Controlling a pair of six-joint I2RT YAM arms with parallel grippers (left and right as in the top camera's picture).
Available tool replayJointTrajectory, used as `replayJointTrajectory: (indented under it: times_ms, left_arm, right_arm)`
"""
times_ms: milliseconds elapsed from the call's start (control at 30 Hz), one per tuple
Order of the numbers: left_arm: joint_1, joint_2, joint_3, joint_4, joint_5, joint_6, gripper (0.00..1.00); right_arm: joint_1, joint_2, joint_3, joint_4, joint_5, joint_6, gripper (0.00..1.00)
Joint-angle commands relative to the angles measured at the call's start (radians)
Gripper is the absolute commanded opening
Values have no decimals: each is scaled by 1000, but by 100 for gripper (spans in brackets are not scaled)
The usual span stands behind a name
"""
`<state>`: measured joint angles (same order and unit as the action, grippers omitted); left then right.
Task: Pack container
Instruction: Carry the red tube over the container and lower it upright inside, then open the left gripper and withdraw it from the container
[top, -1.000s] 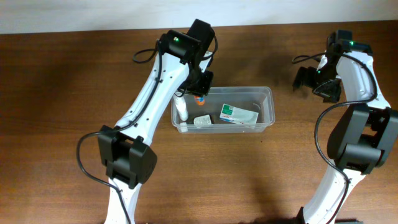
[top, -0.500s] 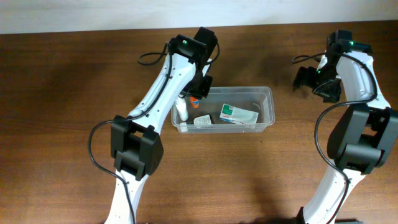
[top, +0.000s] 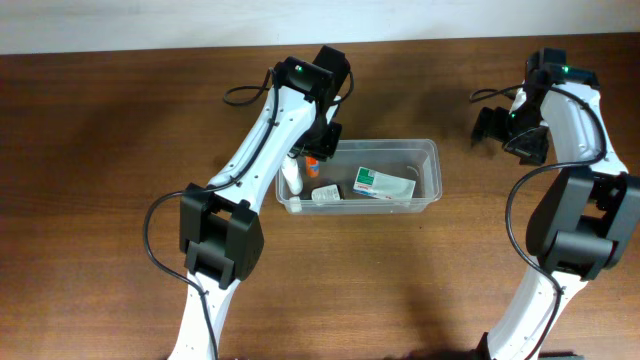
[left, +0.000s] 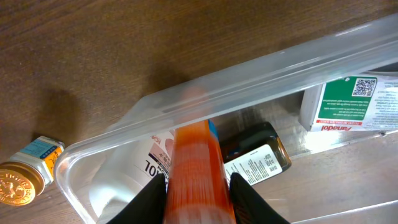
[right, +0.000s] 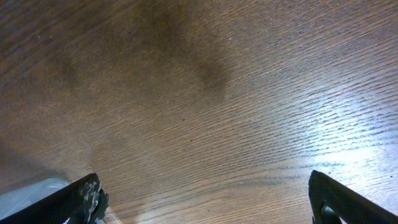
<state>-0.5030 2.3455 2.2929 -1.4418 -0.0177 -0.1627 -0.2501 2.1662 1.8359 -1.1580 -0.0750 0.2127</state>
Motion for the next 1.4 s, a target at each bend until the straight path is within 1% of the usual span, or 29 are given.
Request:
replayJointTrajectory:
  times_ms: [0, 333, 400, 433, 500, 667, 800, 867, 933, 1033, 1100, 1167, 1267, 1367]
  left_arm:
    - [2, 0, 17, 3, -13, -1, 34]
    - [2, 0, 23, 22, -14, 0, 34]
    - [2, 0, 34, 21, -14, 0, 39]
    - [2, 0, 51, 20, -17, 9, 43]
    - [2, 0, 79, 18, -23, 25, 45]
    - [3, 0, 180, -2, -46, 25, 47]
    - [3, 0, 307, -64, -126, 25, 52]
    - [5, 0, 375, -112, -199, 25, 53]
    - [10, 0, 438, -167, -283, 24, 61]
    - [34, 0, 520, -247, -360, 17, 65]
    - [61, -11, 539, -246, -360, 15, 70]
    - [90, -23, 544, -246, -359, -7, 71]
    - [146, -37, 544, -246, -307, -9, 74]
    - [204, -39, 539, -246, -228, -9, 75]
  right_arm:
    - [-6, -13, -2, 0, 8, 2, 98]
    - [-6, -13, -2, 0, 9, 3, 98]
    - [-6, -13, -2, 0, 9, 2, 98]
    - [-6, -13, -2, -1, 9, 3, 98]
    - [-6, -13, -2, 0, 8, 3, 98]
    - [-6, -13, -2, 0, 9, 3, 98]
    - [-6, -13, -2, 0, 8, 3, 98]
    - [-6, -13, -2, 0, 9, 2, 98]
    - [-6, -13, -2, 0, 8, 2, 98]
    - [-6, -13, -2, 0, 8, 2, 98]
    - [-6, -13, -2, -1, 8, 3, 98]
    - [-6, -13, -2, 0, 9, 3, 98]
    - [-6, -13, -2, 0, 8, 3, 98]
    - [-6, -13, -2, 0, 9, 2, 99]
